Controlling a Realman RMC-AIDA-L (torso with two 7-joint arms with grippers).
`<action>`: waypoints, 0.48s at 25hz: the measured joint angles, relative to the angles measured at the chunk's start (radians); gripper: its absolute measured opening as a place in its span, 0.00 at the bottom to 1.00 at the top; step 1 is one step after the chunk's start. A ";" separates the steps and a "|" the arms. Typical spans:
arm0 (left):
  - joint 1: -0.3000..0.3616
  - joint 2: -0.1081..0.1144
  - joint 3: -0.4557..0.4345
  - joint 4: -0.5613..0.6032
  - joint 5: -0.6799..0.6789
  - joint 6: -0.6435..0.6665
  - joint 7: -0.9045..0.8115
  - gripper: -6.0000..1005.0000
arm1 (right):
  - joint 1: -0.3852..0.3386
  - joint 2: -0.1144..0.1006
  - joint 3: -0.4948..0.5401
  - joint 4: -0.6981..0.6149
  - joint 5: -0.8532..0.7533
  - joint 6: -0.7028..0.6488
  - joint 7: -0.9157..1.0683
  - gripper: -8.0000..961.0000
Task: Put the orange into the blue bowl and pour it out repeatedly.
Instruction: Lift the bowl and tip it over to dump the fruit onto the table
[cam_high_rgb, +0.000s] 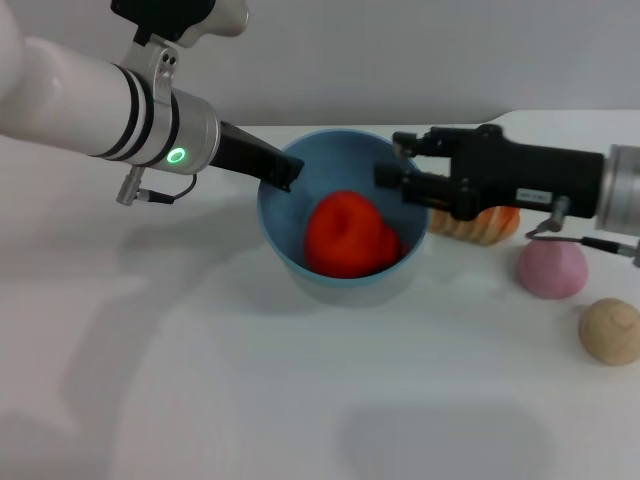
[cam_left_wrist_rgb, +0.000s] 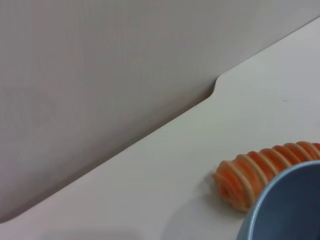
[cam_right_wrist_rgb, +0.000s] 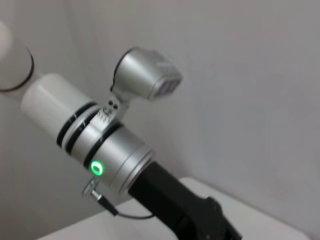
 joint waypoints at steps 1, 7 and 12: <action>0.000 0.000 0.000 -0.002 0.000 -0.003 0.001 0.01 | -0.013 0.002 0.012 -0.018 0.005 -0.005 0.000 0.52; 0.008 -0.001 0.004 -0.011 0.002 -0.038 0.030 0.01 | -0.049 0.002 0.149 -0.011 0.042 -0.005 -0.014 0.53; 0.009 -0.002 0.009 -0.014 0.002 -0.068 0.052 0.01 | -0.094 0.001 0.290 0.049 0.053 0.004 -0.152 0.55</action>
